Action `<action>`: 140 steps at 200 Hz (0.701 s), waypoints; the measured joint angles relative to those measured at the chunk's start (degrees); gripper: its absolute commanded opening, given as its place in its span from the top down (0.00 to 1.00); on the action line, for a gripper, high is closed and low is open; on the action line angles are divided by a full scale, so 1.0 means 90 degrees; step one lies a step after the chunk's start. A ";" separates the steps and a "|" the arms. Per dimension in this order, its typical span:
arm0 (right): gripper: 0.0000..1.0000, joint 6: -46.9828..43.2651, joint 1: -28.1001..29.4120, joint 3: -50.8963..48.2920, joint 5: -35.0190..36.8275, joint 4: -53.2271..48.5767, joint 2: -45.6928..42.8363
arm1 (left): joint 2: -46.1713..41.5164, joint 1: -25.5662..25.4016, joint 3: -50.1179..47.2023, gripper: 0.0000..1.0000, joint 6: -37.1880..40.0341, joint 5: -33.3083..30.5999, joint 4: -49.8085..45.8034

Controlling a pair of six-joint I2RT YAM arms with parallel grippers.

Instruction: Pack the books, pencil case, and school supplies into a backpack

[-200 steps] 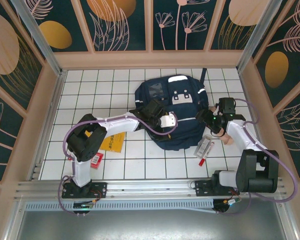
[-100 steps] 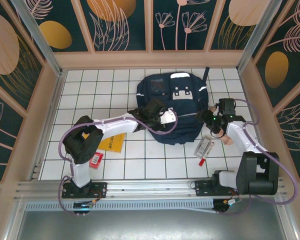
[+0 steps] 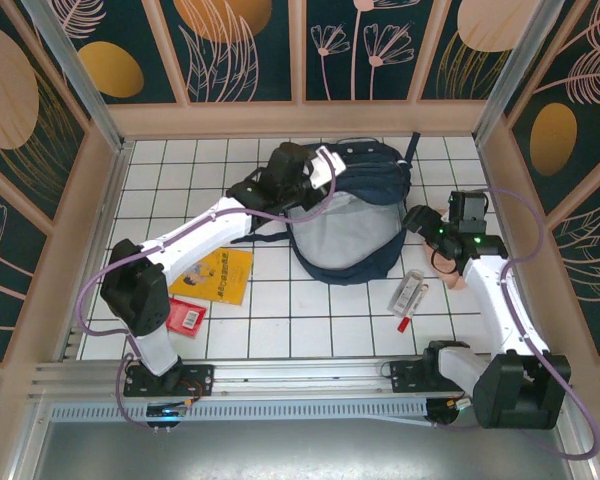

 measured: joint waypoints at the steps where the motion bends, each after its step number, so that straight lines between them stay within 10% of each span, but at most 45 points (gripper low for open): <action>1: 0.17 0.0000 0.0000 0.0000 -0.0002 0.0000 0.0000 | 0.0000 0.0002 0.0007 1.00 -0.0002 0.0000 -0.0002; 140: 0.11 0.0049 0.0347 -0.0563 0.0612 -0.0333 0.0136 | -0.0153 0.0221 -0.0692 1.00 0.0272 0.0352 0.0211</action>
